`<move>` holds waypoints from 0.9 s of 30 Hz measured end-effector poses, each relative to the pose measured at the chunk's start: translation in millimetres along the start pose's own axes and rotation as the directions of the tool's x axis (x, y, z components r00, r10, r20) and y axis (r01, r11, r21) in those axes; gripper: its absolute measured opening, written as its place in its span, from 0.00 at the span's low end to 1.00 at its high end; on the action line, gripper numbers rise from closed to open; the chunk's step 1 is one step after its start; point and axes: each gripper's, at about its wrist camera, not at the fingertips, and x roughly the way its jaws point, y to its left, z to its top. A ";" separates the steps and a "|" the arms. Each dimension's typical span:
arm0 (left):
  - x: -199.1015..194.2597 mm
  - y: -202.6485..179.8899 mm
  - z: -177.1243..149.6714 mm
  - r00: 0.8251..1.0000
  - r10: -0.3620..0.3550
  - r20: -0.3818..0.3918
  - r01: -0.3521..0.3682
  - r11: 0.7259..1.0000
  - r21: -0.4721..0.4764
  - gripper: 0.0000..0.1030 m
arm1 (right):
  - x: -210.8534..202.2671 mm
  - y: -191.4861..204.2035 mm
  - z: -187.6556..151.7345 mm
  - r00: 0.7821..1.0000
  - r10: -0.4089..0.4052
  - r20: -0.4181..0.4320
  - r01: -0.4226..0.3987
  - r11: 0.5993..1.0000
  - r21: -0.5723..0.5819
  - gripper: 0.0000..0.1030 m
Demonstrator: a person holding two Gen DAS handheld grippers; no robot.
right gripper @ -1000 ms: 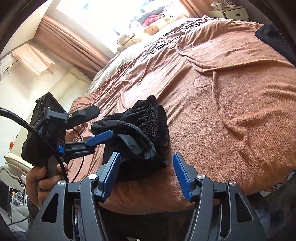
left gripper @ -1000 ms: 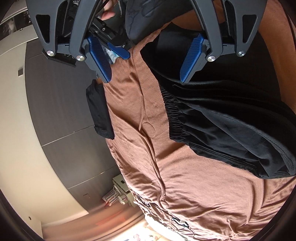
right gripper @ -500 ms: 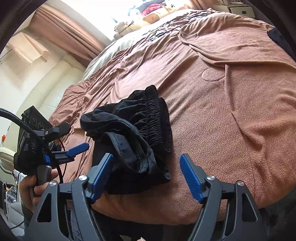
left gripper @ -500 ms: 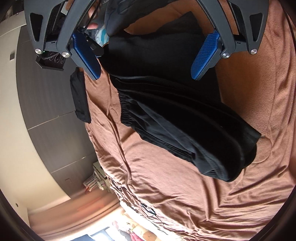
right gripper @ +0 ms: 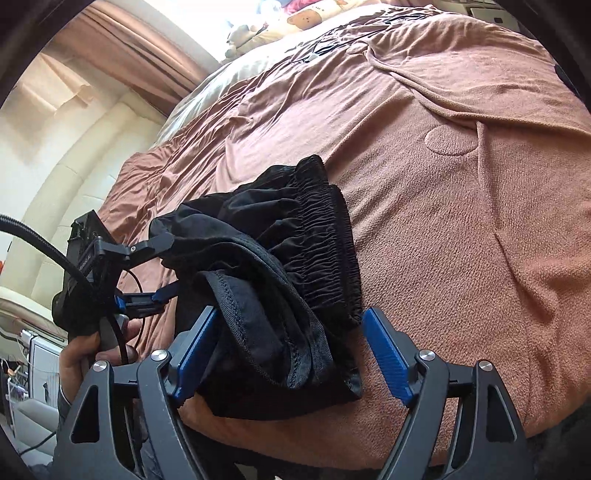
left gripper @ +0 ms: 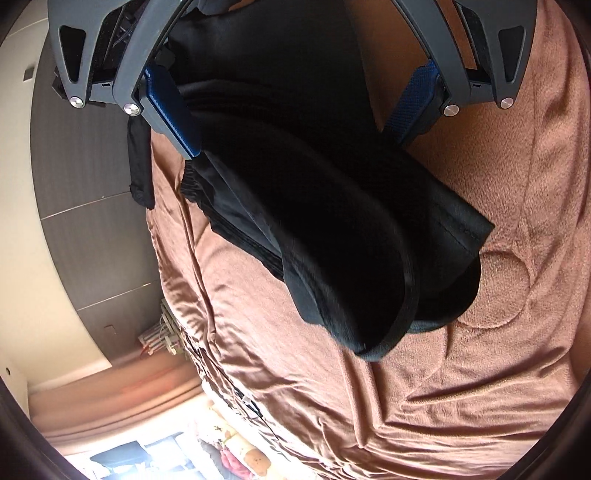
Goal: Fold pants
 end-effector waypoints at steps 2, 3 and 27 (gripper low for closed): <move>-1.5 1.5 7.9 1.000 0.013 0.028 -0.013 1.000 0.000 0.95 | 0.1 -1.5 -1.2 1.000 -0.003 -0.004 0.003 1.000 -0.001 0.76; -3.6 2.0 11.8 0.999 0.017 0.045 -0.017 1.000 -0.002 0.92 | 0.0 -2.5 -1.1 1.000 -0.008 -0.010 0.008 1.000 -0.001 0.76; -15.8 -60.2 68.7 0.994 0.011 0.106 -0.022 0.995 0.102 0.21 | -32.6 9.4 -37.9 0.998 0.035 -0.048 -0.038 0.998 -0.052 0.06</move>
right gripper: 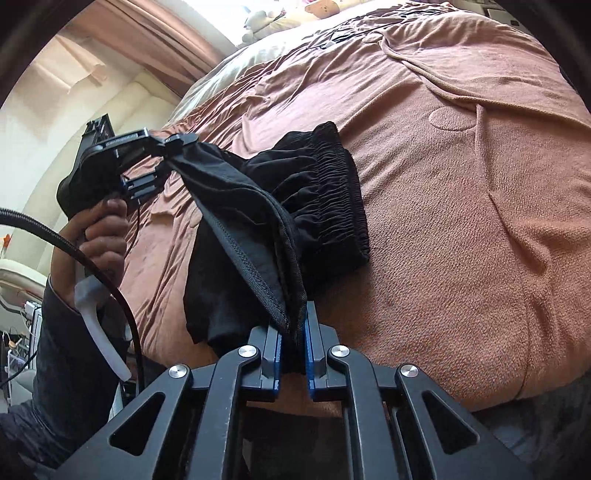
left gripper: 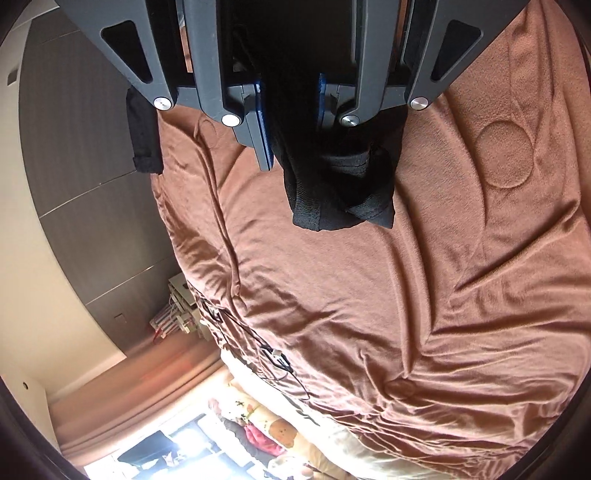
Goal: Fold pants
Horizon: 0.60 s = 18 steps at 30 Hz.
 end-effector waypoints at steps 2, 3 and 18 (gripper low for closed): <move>6.1 -10.7 3.4 1.000 -0.005 -0.006 0.006 1.000 0.020 0.21 | -0.8 -0.2 -4.2 1.000 0.010 0.002 -0.010 1.000 -0.001 0.05; 9.4 -15.4 4.1 1.000 -0.009 -0.011 0.009 1.000 0.029 0.19 | -1.6 -0.6 -6.5 1.000 0.012 0.002 -0.012 1.000 -0.001 0.05; 66.8 -57.9 0.2 0.994 -0.008 -0.112 0.019 0.995 0.099 0.24 | -18.5 -13.4 -24.4 0.999 0.009 0.031 -0.010 0.999 0.038 0.05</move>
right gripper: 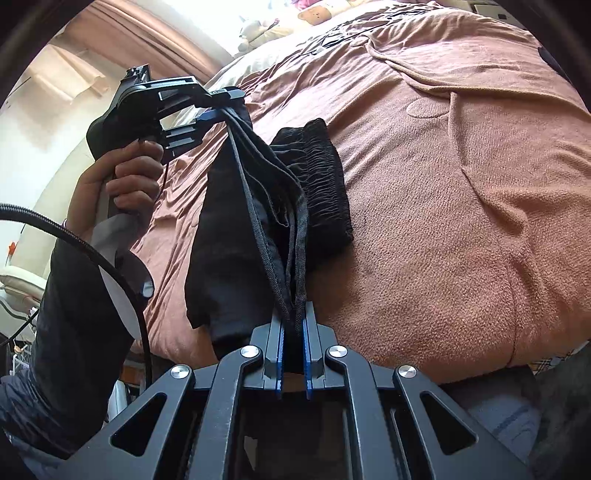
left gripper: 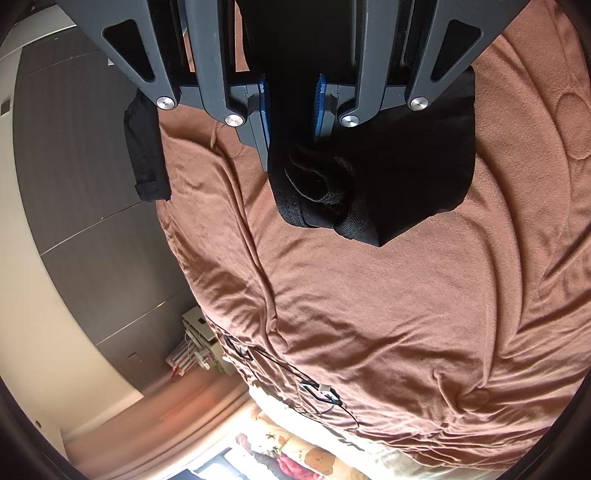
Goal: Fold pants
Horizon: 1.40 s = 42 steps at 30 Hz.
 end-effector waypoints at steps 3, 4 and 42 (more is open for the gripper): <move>0.3 2.8 -6.3 1.000 -0.010 -0.007 0.010 1.000 0.000 0.52 | -1.3 -0.2 -4.8 1.000 -0.002 -0.004 0.002 1.000 0.004 0.05; -1.7 5.2 -8.9 1.000 -0.004 -0.004 0.004 1.000 -0.004 0.59 | -1.6 0.2 -5.8 1.000 -0.002 -0.005 0.002 1.000 0.006 0.05; -56.9 87.0 -159.9 0.998 -0.019 -0.054 0.010 0.988 -0.156 0.60 | -36.6 3.2 -33.9 0.996 -0.091 -0.008 0.091 0.995 0.035 0.21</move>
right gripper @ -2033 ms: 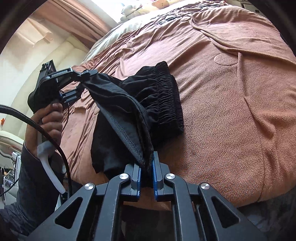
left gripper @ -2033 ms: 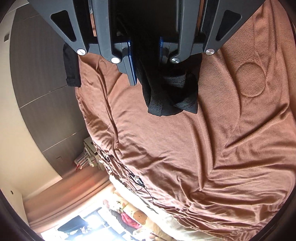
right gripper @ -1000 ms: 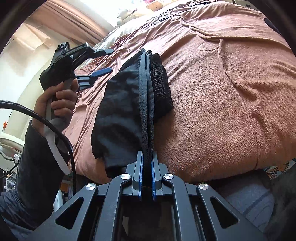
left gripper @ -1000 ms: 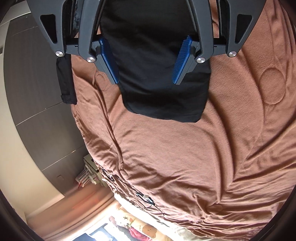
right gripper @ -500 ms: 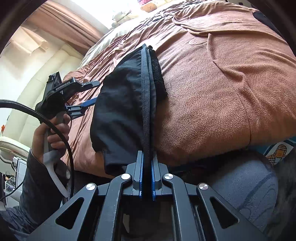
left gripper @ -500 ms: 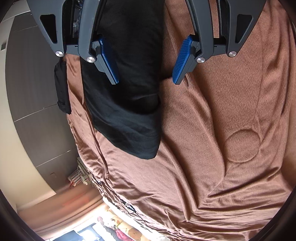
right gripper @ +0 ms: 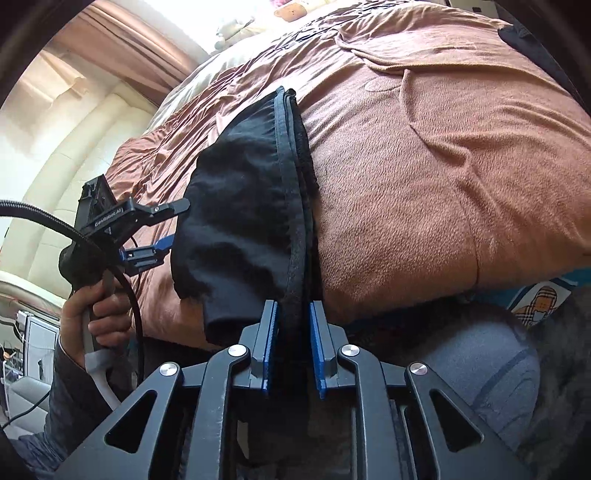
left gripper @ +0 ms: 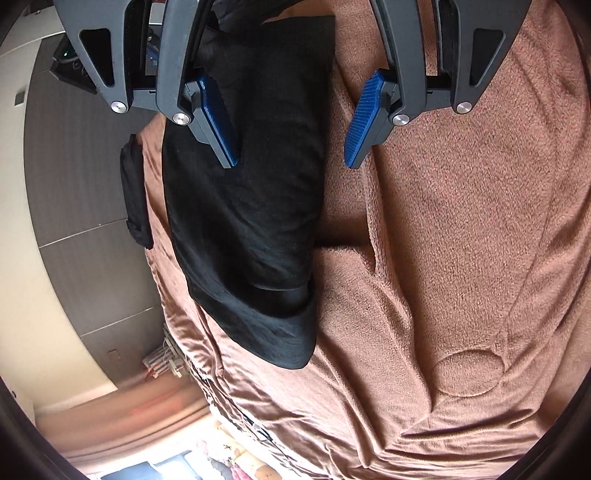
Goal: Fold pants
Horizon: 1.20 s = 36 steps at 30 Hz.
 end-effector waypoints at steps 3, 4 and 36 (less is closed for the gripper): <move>0.6 2.5 -2.0 1.000 -0.008 -0.001 0.008 1.000 -0.007 0.59 | -6.8 1.3 10.1 1.000 -0.001 0.021 0.002 1.000 -0.016 0.38; 1.1 3.0 -1.7 1.000 -0.011 0.000 0.011 1.000 -0.010 0.59 | -8.4 1.9 14.0 1.000 -0.002 0.030 0.002 1.000 -0.024 0.40; -18.0 0.2 -29.8 0.999 -0.011 -0.052 0.011 1.000 -0.008 0.18 | 101.6 -13.9 98.2 0.982 0.189 -0.026 -0.189 0.982 0.014 0.30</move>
